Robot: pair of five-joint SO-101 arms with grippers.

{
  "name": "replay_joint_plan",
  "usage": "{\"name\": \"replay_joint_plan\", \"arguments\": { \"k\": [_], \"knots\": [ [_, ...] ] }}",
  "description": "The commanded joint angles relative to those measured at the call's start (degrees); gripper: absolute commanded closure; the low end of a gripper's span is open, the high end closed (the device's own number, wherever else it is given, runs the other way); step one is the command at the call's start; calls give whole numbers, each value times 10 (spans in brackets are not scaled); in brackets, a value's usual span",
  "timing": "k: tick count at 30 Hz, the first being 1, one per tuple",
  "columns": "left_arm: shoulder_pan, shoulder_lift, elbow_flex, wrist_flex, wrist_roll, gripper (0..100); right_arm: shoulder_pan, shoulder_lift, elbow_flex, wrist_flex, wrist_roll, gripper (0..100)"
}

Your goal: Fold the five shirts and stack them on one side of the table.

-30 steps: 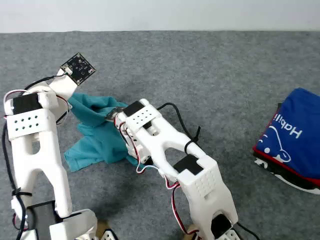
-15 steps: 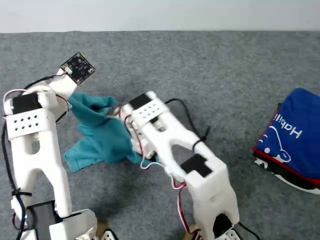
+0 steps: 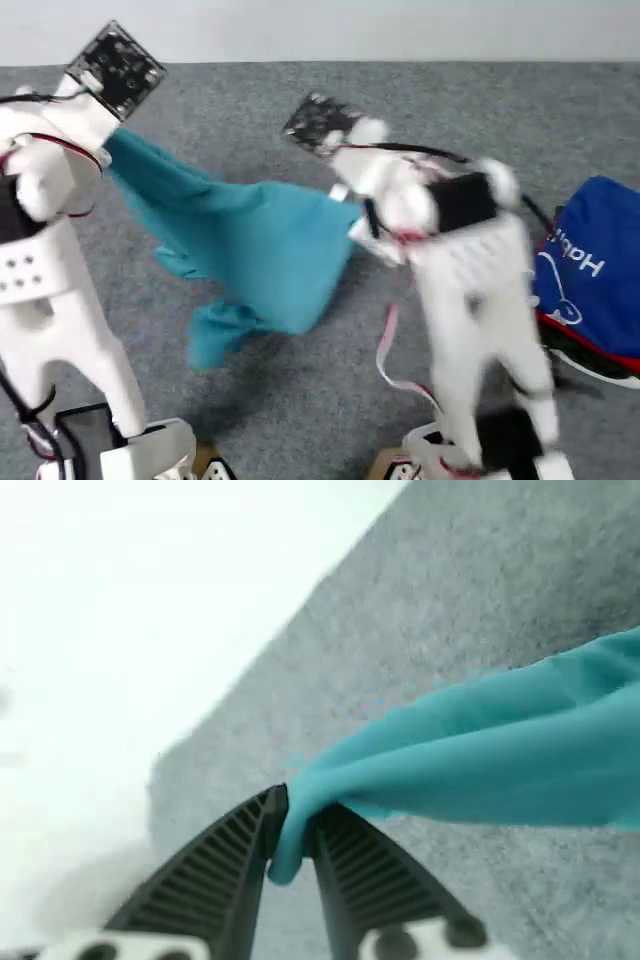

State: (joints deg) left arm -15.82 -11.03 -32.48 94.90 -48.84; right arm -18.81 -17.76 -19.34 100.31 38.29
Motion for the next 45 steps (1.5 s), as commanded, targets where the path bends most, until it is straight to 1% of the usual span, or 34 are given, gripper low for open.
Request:
{"name": "replay_joint_plan", "arguments": {
  "k": [1, 4, 8, 10, 15, 19, 24, 29, 32, 35, 38, 41, 45],
  "knots": [
    [18, -15, -120, 56, -18, 995, 65, -68, -83, 16, 39, 987],
    [18, -15, -181, 56, -20, 995, 109, -79, -151, 16, 86, 987],
    [17, -16, -247, 56, -76, 995, 148, -79, -247, 16, 134, 987],
    [17, -16, -288, 56, -103, 995, 153, -80, -280, 17, 148, 987],
    [17, -16, -391, 55, -173, 995, 173, -83, -341, 22, 153, 987],
    [16, -16, -471, 55, -207, 995, 206, -118, -344, 22, 166, 987],
    [14, -16, -548, 55, -248, 995, 217, -171, -344, 23, 189, 987],
    [13, -16, -606, 56, -251, 995, 252, -215, -342, 26, 207, 987],
    [12, -16, -630, 57, -247, 995, 263, -250, -307, 26, 222, 987],
    [12, -32, -626, 57, -243, 995, 263, -299, -241, 26, 222, 987],
    [12, -66, -575, 57, -243, 995, 262, -347, -164, 25, 219, 987],
    [12, -110, -486, 57, -226, 995, 262, -385, -90, 25, 218, 987],
    [12, -177, -313, 57, -195, 995, 262, -412, -1, 22, 218, 987]
  ]
}}
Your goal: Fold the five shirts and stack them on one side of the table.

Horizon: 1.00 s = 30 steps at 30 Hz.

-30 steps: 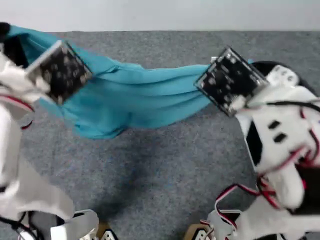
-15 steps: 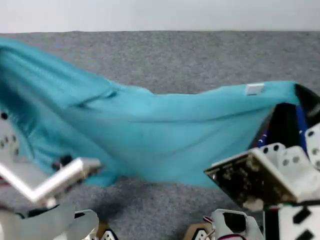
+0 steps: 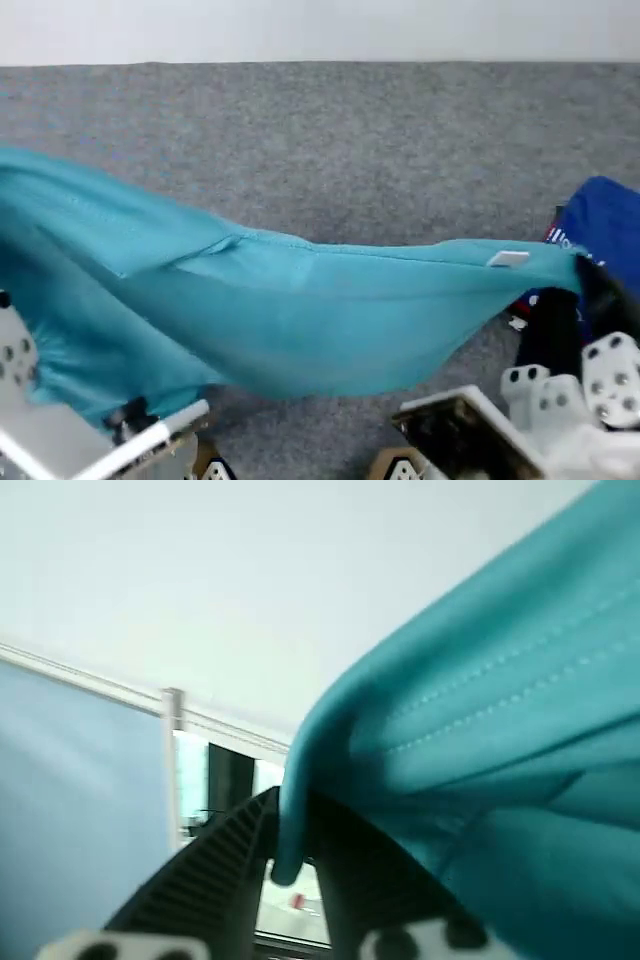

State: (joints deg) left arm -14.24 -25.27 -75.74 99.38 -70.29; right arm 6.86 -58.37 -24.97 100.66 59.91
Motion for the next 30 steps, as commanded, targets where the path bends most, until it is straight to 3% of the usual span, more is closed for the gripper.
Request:
{"name": "replay_joint_plan", "arguments": {
  "k": [1, 6, 10, 14, 23, 26, 30],
  "knots": [
    [-4, -50, 169, 11, 19, 995, 6, -6, 73, 17, 2, 987],
    [1, -109, 405, 8, 18, 995, 2, -5, 185, -9, 2, 987],
    [-2, -115, 577, -59, 18, 995, -33, -5, 315, -79, 2, 987],
    [1, -114, 758, -210, 19, 995, -65, -5, 454, -200, -11, 987],
    [18, -105, 1102, -695, 19, 995, -79, 22, 707, -560, -14, 987],
    [27, -63, 1124, -775, 19, 995, -79, 81, 716, -636, -15, 987],
    [30, 32, 1069, -817, 25, 995, -79, 182, 683, -701, -17, 987]
  ]
}}
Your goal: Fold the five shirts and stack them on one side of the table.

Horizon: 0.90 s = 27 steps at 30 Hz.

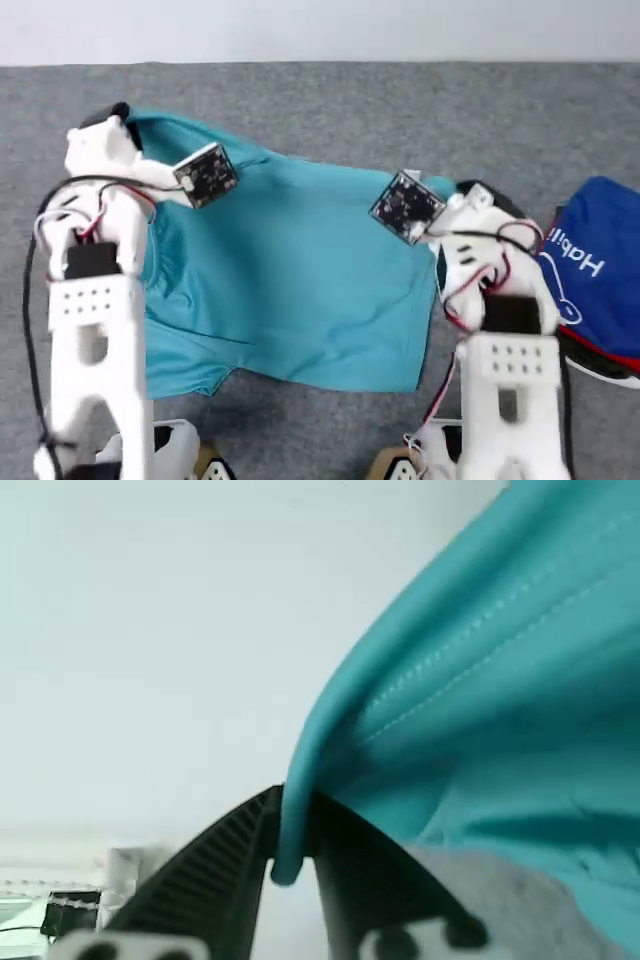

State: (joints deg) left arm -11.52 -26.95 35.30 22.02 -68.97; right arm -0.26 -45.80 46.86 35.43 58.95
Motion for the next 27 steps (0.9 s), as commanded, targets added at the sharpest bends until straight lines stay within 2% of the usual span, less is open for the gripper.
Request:
{"name": "replay_joint_plan", "arguments": {
  "k": [1, 7, 23, 27],
  "knots": [
    [3, 72, -65, -44, 20, 995, -7, 81, -50, -58, -8, 987],
    [5, 223, -240, -44, 76, 995, -7, 240, -169, -96, -8, 987],
    [5, 585, -643, -41, 73, 995, -19, 643, -605, -93, -9, 987],
    [5, 612, -684, 11, 72, 995, -36, 666, -638, -68, -9, 987]
  ]
}}
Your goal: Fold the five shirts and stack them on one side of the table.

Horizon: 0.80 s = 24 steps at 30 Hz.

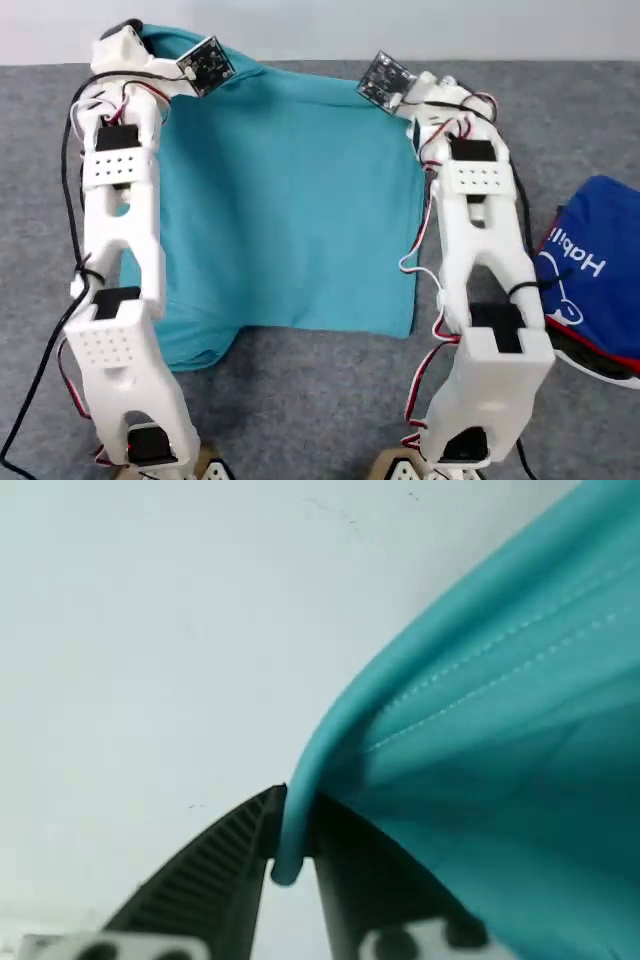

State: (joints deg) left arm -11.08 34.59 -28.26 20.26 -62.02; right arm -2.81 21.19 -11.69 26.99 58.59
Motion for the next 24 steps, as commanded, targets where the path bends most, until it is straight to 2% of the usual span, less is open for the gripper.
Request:
{"name": "replay_joint_plan", "arguments": {
  "k": [1, 6, 14, 18, 24],
  "knots": [
    [1, -4, -52, 52, 2, 995, -16, -4, -55, 32, -5, 987],
    [-2, -22, -50, 188, -41, 995, -24, -22, -56, 139, -15, 987],
    [0, -108, -52, 512, -42, 995, -45, -90, -56, 395, -40, 987],
    [-1, -145, -52, 652, -68, 995, -52, -119, -56, 484, -67, 987],
    [-9, -178, -46, 806, -104, 995, -58, -139, -56, 608, -90, 987]
  ]
}}
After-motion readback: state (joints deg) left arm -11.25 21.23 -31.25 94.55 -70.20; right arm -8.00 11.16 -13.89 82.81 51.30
